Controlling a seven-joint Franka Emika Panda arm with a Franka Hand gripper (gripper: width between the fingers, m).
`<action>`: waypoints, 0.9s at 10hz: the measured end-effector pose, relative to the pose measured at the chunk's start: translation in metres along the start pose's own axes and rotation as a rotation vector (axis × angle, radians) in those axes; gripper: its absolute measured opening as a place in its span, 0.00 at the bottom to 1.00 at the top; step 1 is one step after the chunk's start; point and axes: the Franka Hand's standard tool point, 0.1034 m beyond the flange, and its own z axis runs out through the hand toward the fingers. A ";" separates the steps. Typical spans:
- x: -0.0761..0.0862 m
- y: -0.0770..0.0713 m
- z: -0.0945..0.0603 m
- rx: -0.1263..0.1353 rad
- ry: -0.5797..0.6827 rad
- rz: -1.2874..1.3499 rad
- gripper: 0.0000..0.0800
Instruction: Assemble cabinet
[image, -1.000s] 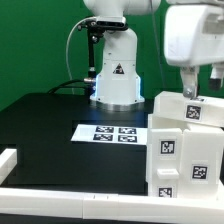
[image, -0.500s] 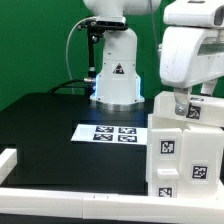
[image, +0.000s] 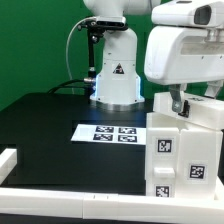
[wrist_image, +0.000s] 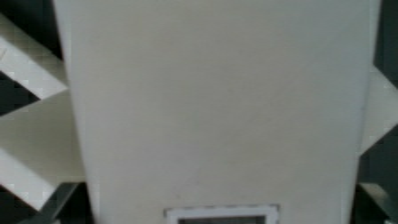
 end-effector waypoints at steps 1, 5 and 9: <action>0.003 -0.002 0.000 -0.006 0.009 0.159 0.69; 0.005 -0.002 -0.001 0.039 -0.018 0.733 0.69; 0.005 -0.002 0.001 0.041 -0.023 0.957 0.69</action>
Offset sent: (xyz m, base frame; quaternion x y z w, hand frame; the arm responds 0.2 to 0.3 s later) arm 0.0028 0.0107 -0.0083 0.0637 -0.0646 0.4482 0.8893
